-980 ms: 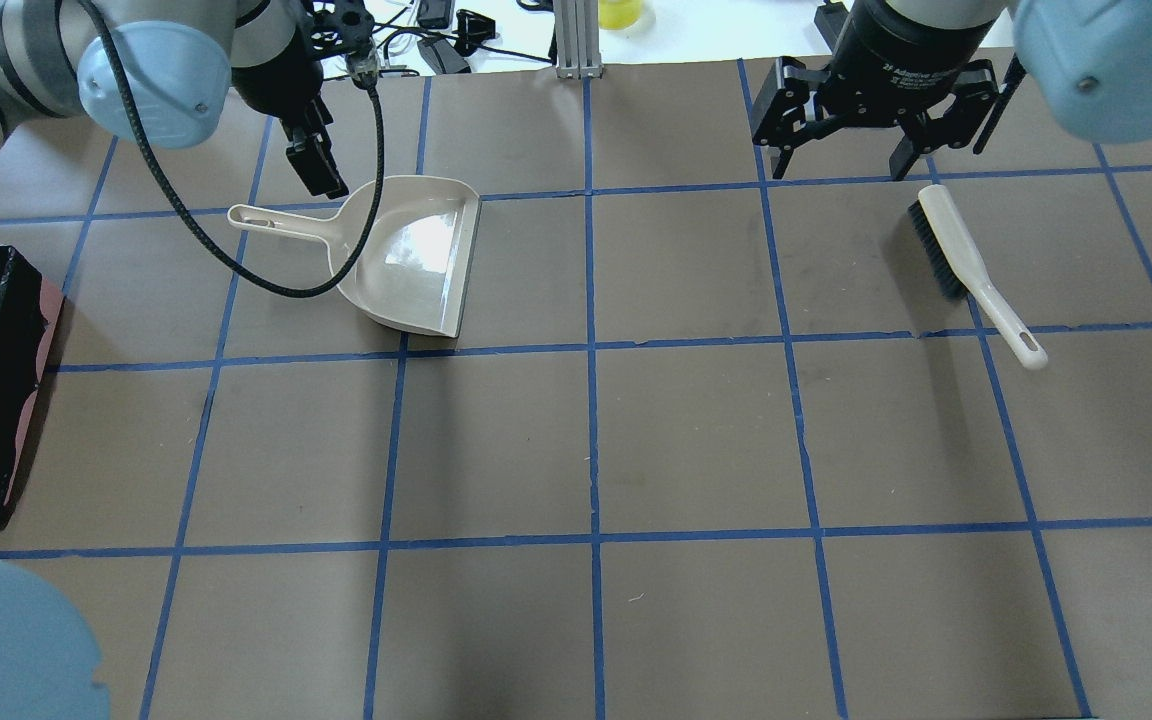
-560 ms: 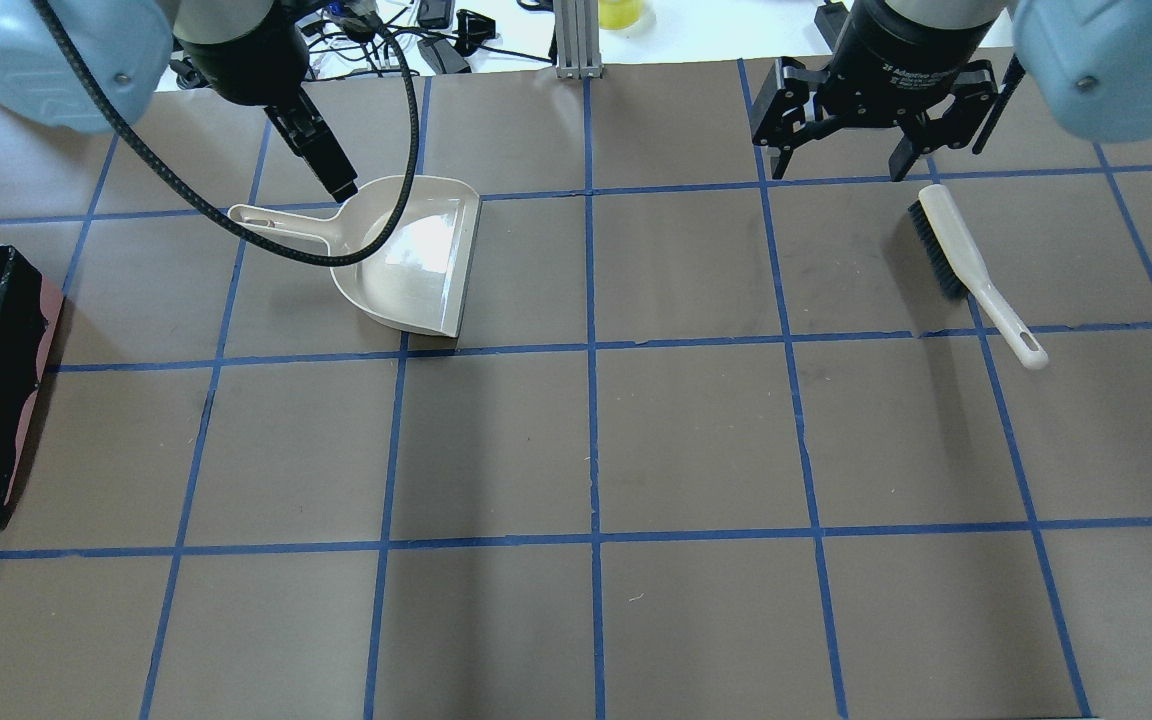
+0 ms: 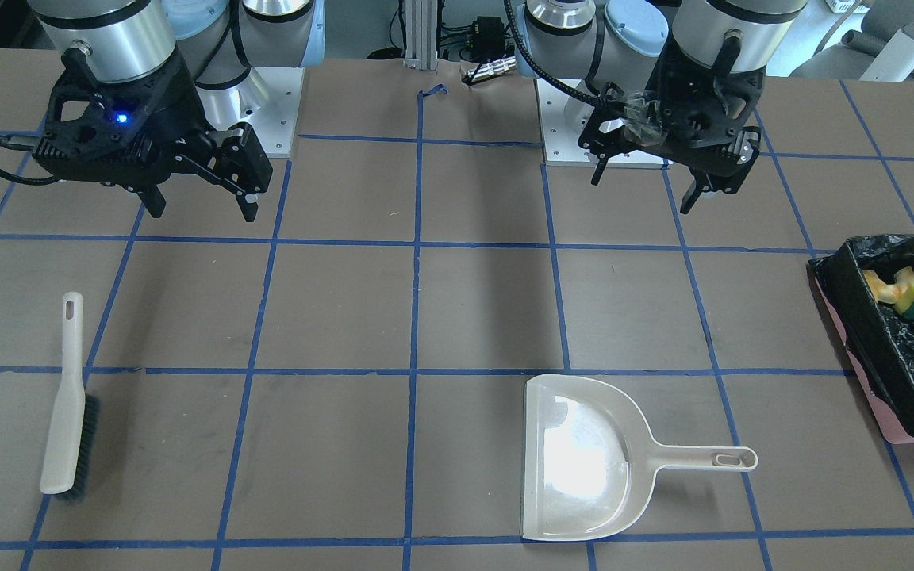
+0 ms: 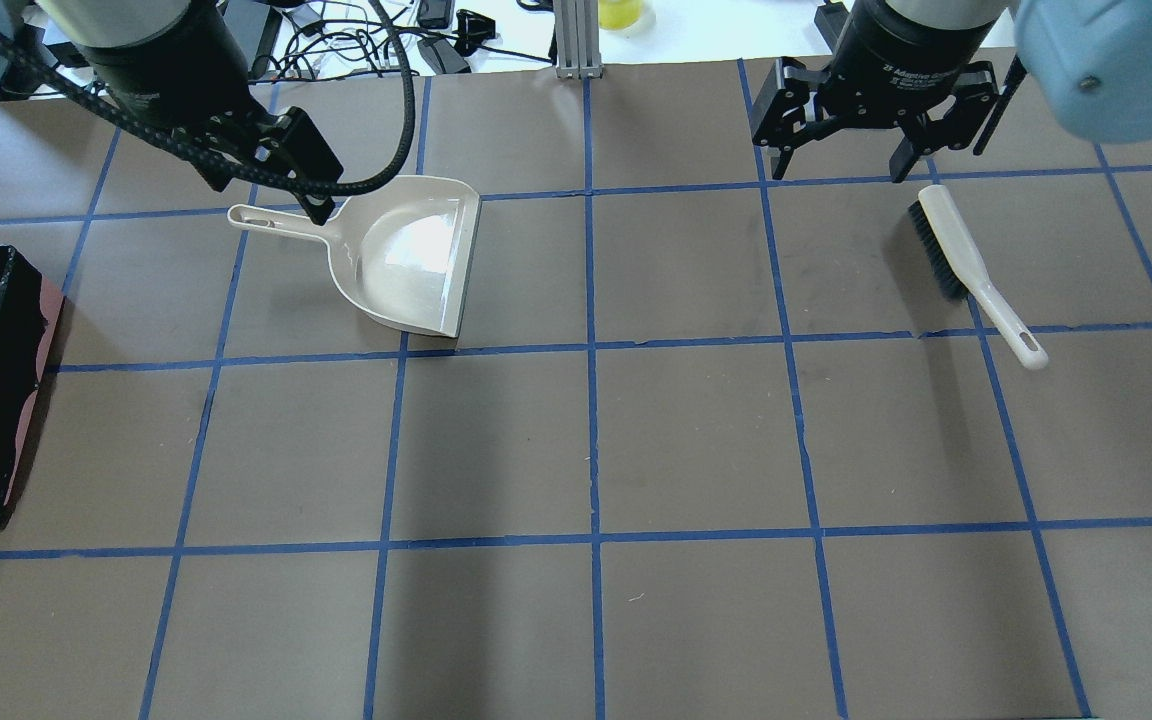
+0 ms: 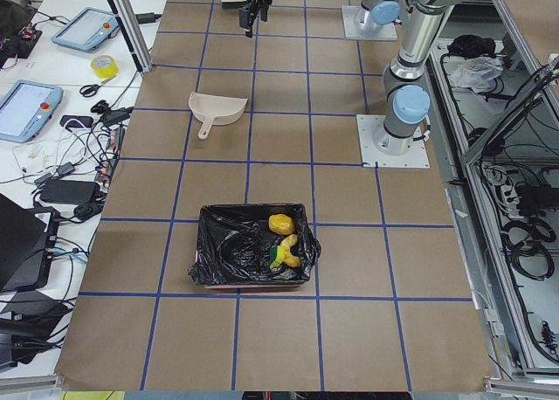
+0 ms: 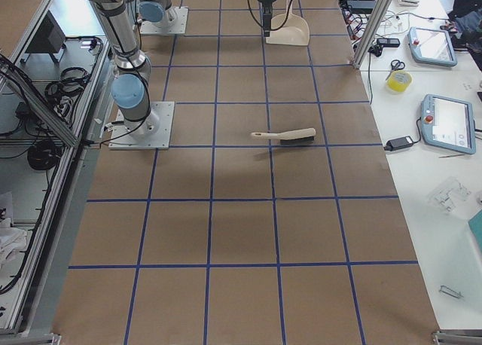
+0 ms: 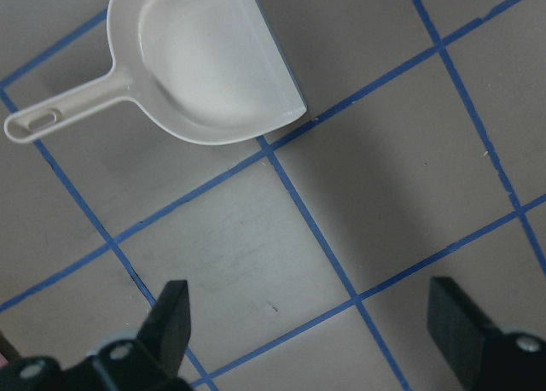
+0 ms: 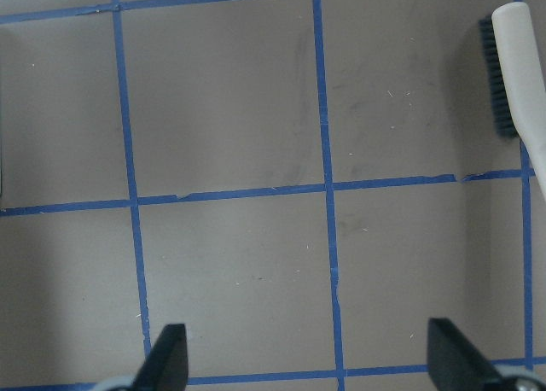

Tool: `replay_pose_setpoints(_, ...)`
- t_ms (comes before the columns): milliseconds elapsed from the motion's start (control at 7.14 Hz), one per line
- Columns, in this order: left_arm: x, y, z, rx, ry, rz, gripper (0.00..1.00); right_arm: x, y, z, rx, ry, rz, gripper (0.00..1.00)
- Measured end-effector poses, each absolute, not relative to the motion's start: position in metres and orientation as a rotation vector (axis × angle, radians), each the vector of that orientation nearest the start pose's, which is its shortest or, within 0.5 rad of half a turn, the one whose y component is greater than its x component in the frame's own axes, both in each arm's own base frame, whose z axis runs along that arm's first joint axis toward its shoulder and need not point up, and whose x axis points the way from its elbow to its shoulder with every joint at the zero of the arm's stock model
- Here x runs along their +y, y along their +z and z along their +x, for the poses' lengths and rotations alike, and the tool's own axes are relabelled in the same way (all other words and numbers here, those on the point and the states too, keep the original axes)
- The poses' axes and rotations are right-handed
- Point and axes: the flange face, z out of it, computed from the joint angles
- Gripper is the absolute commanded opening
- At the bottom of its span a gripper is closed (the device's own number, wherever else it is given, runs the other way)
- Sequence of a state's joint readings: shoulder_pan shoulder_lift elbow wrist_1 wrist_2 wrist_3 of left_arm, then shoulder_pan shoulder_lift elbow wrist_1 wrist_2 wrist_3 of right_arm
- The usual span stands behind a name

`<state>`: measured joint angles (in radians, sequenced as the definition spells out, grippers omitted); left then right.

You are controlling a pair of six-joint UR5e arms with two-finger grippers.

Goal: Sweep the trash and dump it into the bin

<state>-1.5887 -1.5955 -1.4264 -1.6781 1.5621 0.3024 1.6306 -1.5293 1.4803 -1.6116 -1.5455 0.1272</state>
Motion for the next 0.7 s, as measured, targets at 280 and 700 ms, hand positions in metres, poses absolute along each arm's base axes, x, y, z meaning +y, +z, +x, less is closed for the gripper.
replay_pose_setpoints(280,-0.4917,0.5421,-0.1389,3.136,-0.041,0.289,1.00,-0.5079,0.5169,0.1666,3.103,-0.137,0.103,1.00)
replay_pose_setpoints(700,-0.4885,0.5473,-0.1341,3.133,-0.067,0.226,1.00,-0.5080,0.5172,0.1665,3.103,-0.139,0.101,1.00)
